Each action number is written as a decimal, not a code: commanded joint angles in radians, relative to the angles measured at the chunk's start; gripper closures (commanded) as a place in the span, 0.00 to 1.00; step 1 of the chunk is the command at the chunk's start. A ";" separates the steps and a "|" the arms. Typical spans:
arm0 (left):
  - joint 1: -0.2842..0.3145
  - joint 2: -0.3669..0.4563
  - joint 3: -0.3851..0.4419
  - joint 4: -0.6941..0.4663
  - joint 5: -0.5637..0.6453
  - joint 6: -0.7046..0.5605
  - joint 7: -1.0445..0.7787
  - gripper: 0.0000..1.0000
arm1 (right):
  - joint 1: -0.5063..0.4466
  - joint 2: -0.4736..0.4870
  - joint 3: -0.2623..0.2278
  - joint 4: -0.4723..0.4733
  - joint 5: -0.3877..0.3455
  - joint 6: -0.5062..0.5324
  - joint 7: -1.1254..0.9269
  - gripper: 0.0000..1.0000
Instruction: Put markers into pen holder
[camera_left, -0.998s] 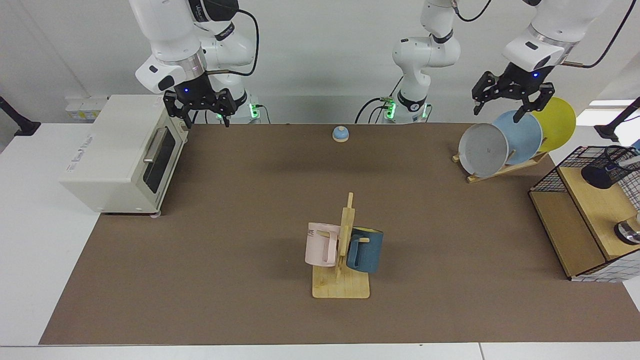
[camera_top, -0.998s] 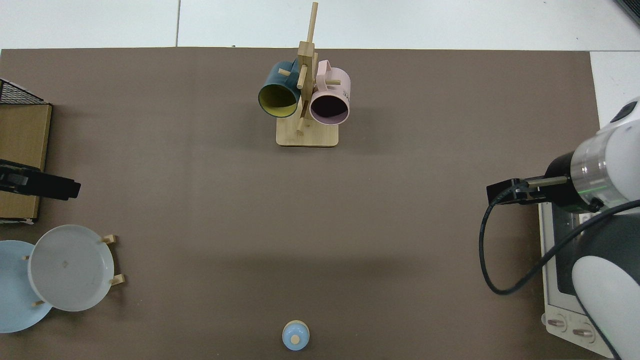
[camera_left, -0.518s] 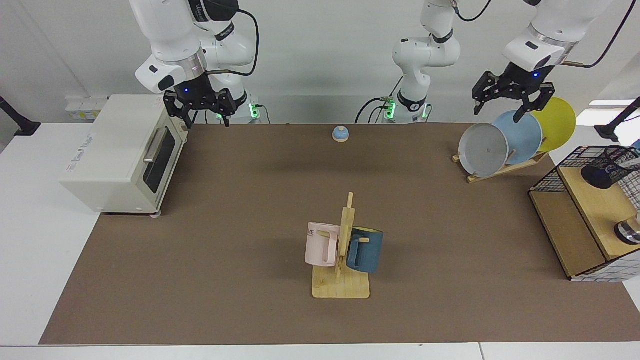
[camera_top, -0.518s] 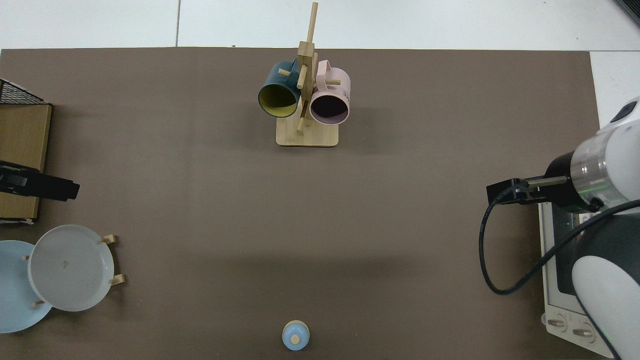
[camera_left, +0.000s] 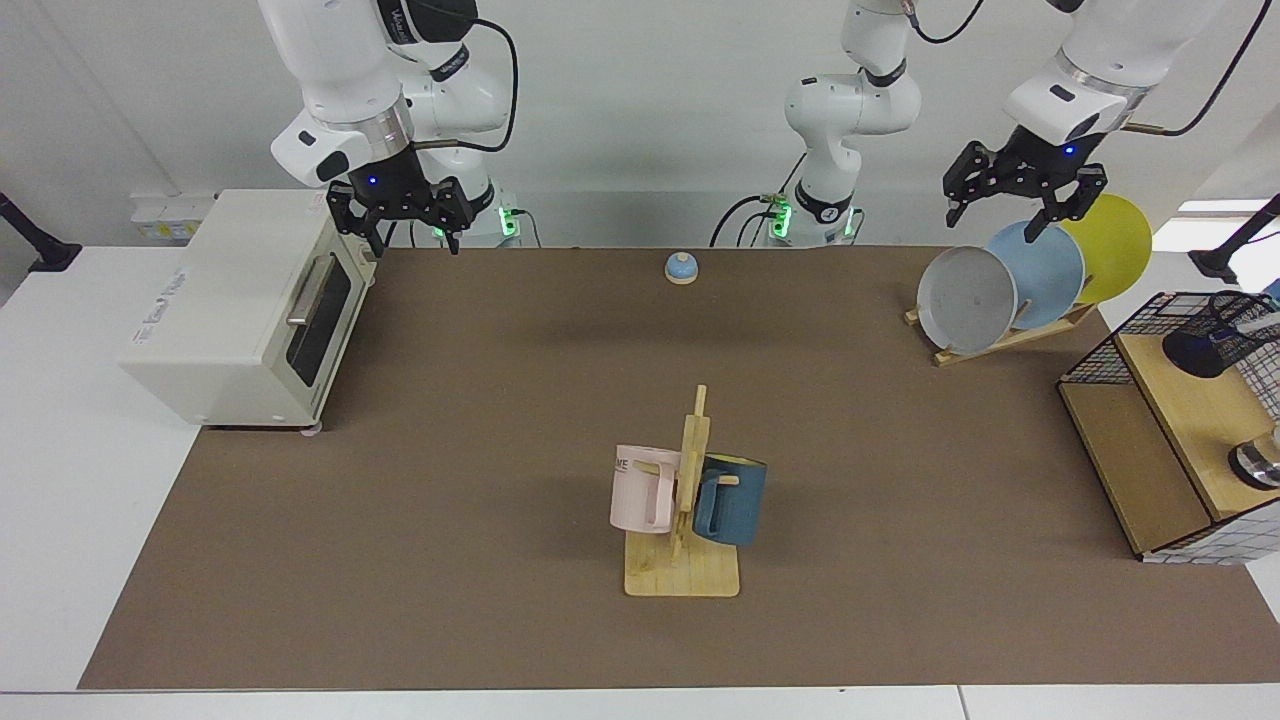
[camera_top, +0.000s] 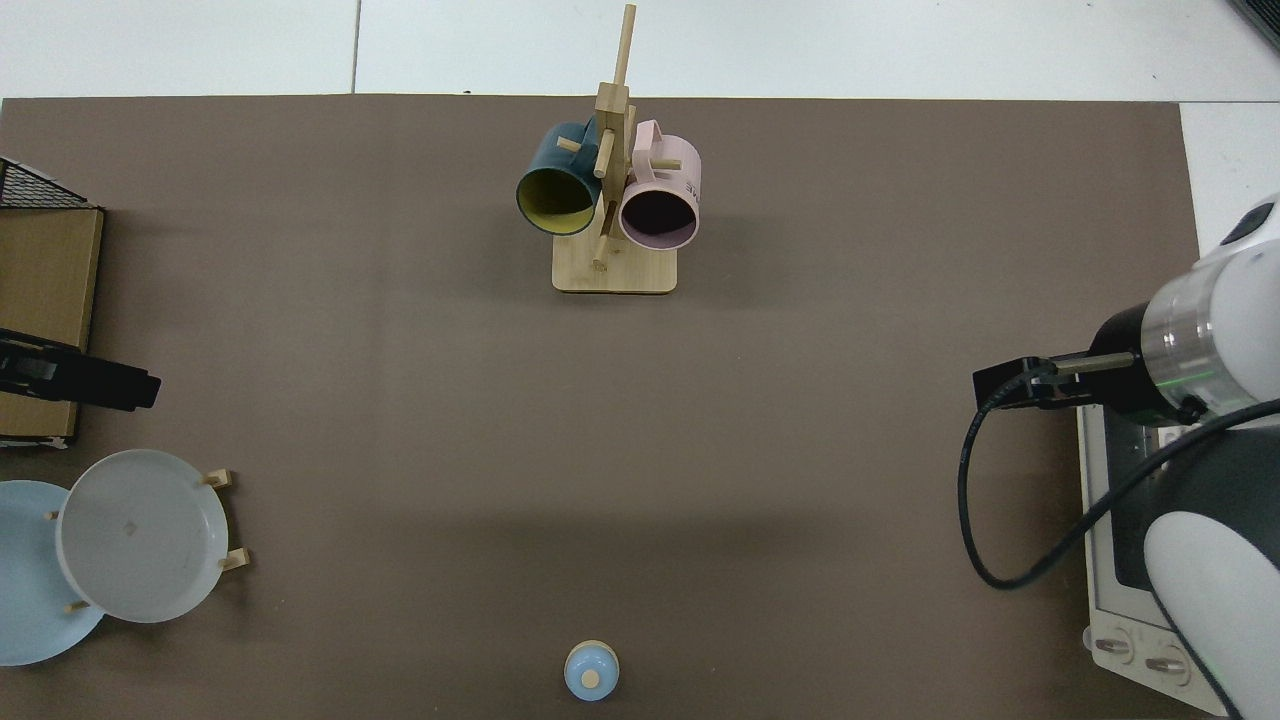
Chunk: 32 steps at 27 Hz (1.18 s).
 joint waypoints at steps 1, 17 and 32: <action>0.013 -0.044 -0.020 -0.057 0.059 0.000 -0.064 0.00 | -0.015 -0.017 0.006 -0.026 0.018 0.030 -0.018 0.00; 0.013 -0.052 -0.037 -0.068 0.047 0.033 -0.121 0.00 | -0.015 -0.017 0.006 -0.026 0.018 0.030 -0.018 0.00; 0.014 -0.035 -0.038 -0.065 -0.005 0.058 -0.107 0.00 | -0.016 -0.017 0.006 -0.026 0.018 0.030 -0.018 0.00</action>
